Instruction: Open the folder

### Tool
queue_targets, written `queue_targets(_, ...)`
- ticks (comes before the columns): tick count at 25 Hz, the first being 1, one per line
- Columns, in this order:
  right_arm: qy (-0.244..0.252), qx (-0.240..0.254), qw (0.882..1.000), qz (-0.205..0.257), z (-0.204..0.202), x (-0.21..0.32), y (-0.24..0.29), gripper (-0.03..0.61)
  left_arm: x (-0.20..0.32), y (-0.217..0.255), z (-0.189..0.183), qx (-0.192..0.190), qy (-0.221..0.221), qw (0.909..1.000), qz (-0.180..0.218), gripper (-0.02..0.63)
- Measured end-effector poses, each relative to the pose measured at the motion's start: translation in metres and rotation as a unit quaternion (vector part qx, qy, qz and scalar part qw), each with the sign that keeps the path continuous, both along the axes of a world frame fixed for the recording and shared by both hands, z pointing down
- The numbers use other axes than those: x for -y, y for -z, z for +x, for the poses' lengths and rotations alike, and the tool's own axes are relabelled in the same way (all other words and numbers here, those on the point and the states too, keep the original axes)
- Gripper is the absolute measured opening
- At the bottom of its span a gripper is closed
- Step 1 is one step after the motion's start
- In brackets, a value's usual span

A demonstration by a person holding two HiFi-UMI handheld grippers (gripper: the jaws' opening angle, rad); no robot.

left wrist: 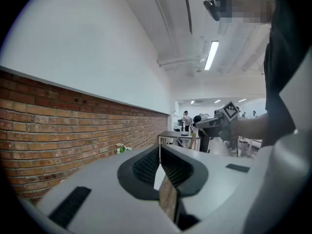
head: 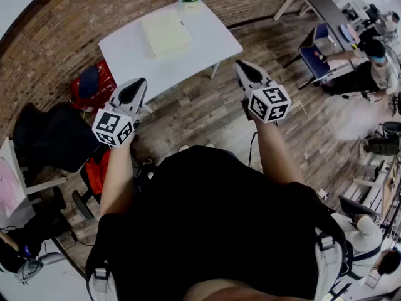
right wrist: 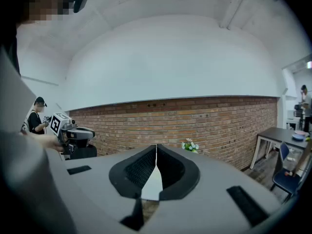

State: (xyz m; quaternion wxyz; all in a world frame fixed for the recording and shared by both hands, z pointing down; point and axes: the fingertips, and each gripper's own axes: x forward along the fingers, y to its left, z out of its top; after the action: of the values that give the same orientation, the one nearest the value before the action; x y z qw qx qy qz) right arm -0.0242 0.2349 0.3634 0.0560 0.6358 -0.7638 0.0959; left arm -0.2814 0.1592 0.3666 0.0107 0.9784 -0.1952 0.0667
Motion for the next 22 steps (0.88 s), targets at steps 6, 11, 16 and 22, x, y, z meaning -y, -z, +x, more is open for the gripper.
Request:
queue_targets(6, 0.0, 0.0, 1.0, -0.005, -0.005, -0.003, 0.0, 0.032, 0.001, 0.007, -0.003, 0.002, -0.003, 1.0, 0.004, 0.018)
queue_targets(11, -0.016, 0.007, 1.0, -0.001, -0.001, 0.002, 0.004, 0.032, 0.006, 0.005, -0.004, 0.003, -0.01, 0.9999, 0.002, 0.018)
queue_targets(16, -0.034, 0.013, 0.999, -0.002, 0.008, 0.007, 0.004, 0.032, 0.014, 0.008, -0.001, 0.003, -0.013, 0.9999, 0.004, 0.018)
queue_targets(22, -0.035, 0.02, 0.999, -0.005, 0.017, 0.017, -0.002, 0.032, 0.022, 0.003, 0.008, 0.01, -0.014, 0.9999, 0.002, 0.018)
